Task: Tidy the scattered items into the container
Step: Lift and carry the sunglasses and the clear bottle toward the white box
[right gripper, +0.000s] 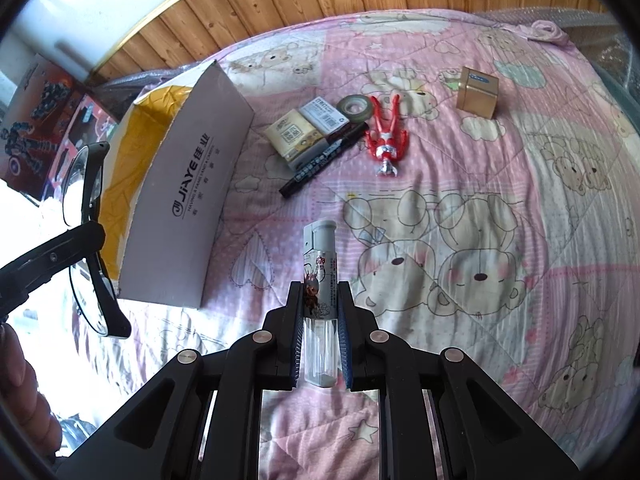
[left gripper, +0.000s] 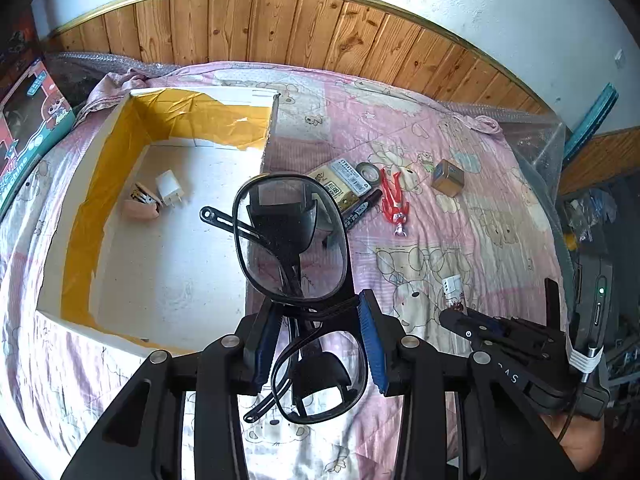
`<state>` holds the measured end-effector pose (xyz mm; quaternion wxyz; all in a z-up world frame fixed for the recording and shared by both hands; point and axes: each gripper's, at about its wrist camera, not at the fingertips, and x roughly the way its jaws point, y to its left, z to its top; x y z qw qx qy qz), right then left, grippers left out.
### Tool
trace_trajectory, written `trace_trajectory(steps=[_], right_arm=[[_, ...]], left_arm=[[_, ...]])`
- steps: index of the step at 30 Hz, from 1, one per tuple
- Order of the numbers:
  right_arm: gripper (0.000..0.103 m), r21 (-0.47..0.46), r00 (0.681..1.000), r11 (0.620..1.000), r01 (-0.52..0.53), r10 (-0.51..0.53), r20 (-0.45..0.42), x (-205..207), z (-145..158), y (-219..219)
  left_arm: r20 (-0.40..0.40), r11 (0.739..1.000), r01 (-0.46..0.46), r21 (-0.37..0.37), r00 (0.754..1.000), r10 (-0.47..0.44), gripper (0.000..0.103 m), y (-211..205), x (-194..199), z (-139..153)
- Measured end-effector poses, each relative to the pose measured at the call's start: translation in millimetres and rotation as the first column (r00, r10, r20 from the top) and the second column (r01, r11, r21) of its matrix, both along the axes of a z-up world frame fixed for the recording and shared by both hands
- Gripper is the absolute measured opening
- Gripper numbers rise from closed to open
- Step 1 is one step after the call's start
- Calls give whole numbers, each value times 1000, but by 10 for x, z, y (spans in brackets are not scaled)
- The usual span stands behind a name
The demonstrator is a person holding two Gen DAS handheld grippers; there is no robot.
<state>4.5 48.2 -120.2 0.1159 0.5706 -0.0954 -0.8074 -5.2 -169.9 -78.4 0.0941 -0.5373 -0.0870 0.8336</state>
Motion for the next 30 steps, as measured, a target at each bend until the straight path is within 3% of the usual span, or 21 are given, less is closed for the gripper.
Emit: trace_trajectory(steps=[30], right_arm=[[16, -11, 965, 968, -250, 248, -84, -255, 498, -1036]], left_arm=[[-10, 986, -153, 68, 988, 154, 40, -655, 51, 125]])
